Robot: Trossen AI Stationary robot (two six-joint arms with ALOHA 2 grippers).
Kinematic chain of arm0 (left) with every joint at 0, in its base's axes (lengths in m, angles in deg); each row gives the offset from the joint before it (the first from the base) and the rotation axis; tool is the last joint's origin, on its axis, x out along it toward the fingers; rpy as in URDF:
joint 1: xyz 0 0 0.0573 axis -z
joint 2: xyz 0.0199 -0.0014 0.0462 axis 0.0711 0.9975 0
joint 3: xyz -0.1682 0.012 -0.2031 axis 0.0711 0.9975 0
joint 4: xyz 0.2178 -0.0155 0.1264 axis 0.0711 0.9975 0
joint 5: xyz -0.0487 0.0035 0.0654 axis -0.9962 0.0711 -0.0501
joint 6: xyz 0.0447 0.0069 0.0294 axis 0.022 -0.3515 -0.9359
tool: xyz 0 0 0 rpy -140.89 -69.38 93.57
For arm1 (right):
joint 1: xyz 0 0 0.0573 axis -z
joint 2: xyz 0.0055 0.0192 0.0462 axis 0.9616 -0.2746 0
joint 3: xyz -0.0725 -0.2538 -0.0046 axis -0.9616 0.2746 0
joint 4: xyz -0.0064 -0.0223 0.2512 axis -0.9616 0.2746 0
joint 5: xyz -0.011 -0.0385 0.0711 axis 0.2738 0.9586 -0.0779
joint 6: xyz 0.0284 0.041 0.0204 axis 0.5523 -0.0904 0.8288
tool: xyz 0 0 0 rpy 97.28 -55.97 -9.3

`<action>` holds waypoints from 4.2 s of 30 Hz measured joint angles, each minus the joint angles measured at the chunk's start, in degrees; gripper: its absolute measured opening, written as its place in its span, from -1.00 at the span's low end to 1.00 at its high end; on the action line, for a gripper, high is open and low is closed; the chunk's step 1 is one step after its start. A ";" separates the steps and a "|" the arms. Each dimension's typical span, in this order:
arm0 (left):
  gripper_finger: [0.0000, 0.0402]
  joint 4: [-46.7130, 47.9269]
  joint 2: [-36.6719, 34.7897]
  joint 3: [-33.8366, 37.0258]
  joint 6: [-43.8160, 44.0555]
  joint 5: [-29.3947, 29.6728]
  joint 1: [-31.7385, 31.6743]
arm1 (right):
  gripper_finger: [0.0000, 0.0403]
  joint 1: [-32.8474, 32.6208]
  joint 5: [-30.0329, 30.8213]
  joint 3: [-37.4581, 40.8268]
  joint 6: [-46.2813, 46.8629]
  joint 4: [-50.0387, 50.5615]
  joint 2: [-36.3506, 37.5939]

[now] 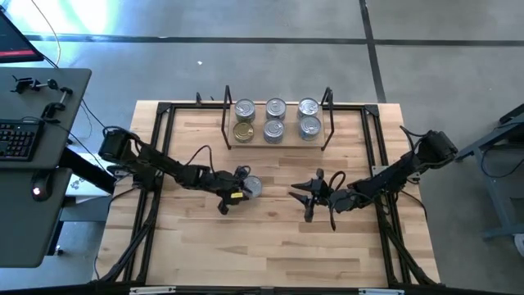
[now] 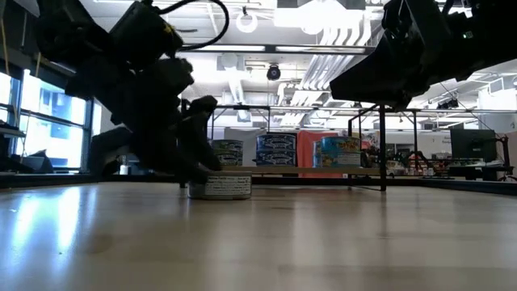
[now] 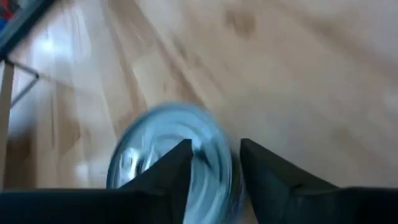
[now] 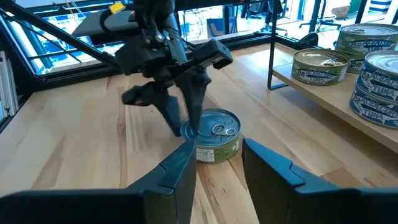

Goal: Stack canned seafood by type on shelf
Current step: Stack the green tuna can on top of the green tuna can on the shelf

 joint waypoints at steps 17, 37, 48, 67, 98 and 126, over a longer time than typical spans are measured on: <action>-0.89 -10.63 14.11 -12.60 9.03 -2.10 0.54 | -0.40 0.00 0.00 -0.04 0.20 0.03 0.00; -0.72 9.76 3.50 -14.62 -6.55 -4.70 0.49 | -0.40 0.00 -0.02 -0.04 4.24 0.18 -4.06; -0.12 13.22 3.49 -14.60 -15.75 -6.49 -3.79 | -0.40 0.00 -0.02 -0.04 3.67 -2.19 -5.25; -0.62 5.32 11.84 -14.80 -18.88 -5.72 -4.76 | -0.40 0.00 -0.03 -0.02 2.54 -2.63 -5.25; -1.00 22.98 1.37 -14.47 15.53 27.41 9.19 | -0.40 -0.04 -0.26 0.02 2.51 -2.62 -5.25; -1.00 22.40 -8.82 -14.58 12.85 22.60 -19.95 | -0.40 -0.04 -0.72 0.02 2.54 -2.68 -5.25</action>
